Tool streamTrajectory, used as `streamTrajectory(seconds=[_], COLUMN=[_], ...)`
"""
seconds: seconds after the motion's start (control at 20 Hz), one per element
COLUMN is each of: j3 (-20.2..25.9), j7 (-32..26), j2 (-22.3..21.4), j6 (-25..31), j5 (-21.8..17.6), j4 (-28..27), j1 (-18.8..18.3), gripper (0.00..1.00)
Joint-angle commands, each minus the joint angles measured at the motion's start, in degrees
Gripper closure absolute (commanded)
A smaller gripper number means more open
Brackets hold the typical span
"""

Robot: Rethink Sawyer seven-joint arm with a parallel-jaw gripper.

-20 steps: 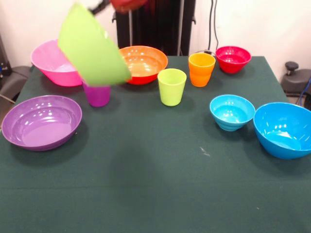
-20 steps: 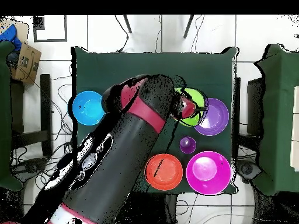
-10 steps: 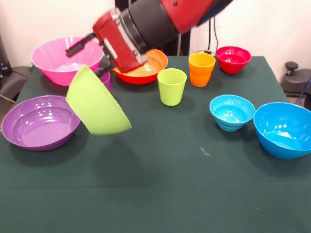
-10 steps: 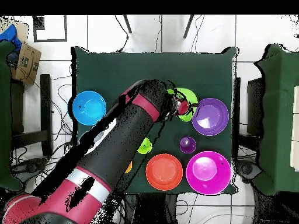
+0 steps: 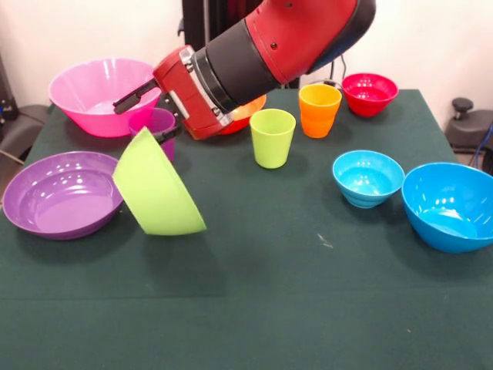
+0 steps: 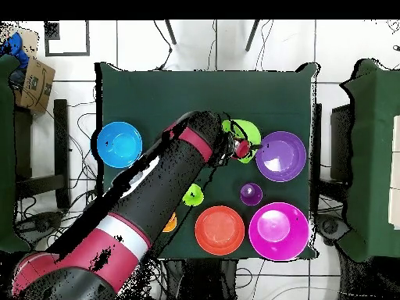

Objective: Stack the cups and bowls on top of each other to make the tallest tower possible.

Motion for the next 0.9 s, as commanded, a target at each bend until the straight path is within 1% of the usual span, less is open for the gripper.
streamTrajectory(seconds=[0.05,0.25,0.4,0.55,0.8,0.9], j3=[5.09,5.19,5.33,5.82,6.54,6.85], j7=[10.41,8.84,6.56,2.14,-8.82,-13.01], j2=[-0.64,-1.59,-3.76,-7.81,-17.80,-21.07], j6=[-1.93,-1.40,-0.35,1.57,8.60,11.72], j5=[3.46,3.57,3.49,3.22,2.37,1.89], j4=[-1.49,-1.61,-0.87,0.33,2.18,1.88], j1=[0.14,-0.28,-0.42,-0.87,-1.60,-2.06], gripper=[0.00,0.00,0.00,0.00,0.00,0.00])
